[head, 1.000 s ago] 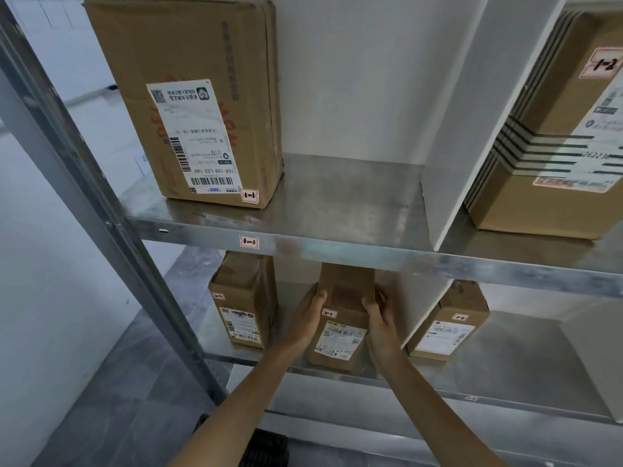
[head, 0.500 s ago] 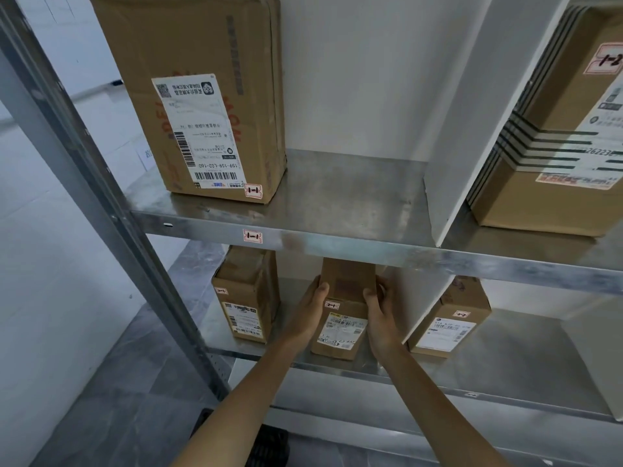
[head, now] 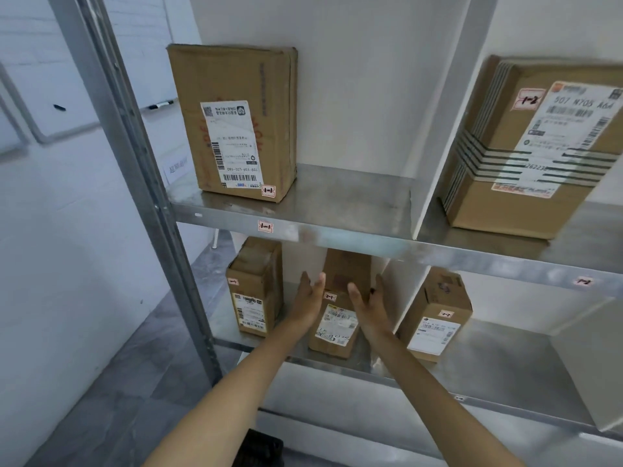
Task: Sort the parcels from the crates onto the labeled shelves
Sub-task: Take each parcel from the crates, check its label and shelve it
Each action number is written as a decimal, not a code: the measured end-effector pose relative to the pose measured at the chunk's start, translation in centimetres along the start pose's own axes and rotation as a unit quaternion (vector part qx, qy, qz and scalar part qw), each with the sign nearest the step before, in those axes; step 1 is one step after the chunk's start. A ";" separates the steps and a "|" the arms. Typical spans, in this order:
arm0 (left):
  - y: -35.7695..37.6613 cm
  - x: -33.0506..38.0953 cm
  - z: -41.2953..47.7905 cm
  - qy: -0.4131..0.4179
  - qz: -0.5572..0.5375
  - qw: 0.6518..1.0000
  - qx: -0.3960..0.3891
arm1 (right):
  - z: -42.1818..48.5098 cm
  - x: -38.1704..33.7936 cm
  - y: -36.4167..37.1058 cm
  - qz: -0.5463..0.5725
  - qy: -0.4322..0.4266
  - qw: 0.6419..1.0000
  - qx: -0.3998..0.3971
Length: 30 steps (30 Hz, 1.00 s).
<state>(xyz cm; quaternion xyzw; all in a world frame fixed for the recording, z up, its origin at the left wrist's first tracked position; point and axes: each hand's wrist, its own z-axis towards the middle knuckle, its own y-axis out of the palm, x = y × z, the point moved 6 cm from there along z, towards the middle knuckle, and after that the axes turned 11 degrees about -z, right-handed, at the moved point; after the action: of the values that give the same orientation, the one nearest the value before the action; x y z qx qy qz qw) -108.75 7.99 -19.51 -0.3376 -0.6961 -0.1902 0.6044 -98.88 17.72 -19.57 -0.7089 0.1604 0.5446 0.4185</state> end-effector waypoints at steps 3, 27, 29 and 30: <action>-0.5 0.4 -1.4 0.015 0.011 0.999 0.029 | -1.6 -1.1 -0.5 -0.105 -0.065 0.992 0.017; -12.3 -23.2 -49.5 -0.104 -0.124 0.851 0.499 | -38.9 7.9 12.3 -0.208 -0.374 0.796 -0.428; -13.0 -24.9 -54.8 -0.130 -0.124 0.826 0.534 | -42.0 9.1 13.6 -0.222 -0.371 0.766 -0.476; -13.2 -25.7 -57.2 -0.143 -0.120 0.813 0.551 | -43.4 9.7 14.2 -0.229 -0.365 0.754 -0.496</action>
<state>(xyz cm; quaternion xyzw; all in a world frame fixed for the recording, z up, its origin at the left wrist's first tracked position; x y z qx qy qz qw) -76.11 -45.94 -31.30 0.1153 -0.7978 0.2044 0.5553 -77.46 -21.87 -31.84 -0.5800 -0.4642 0.6529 0.1477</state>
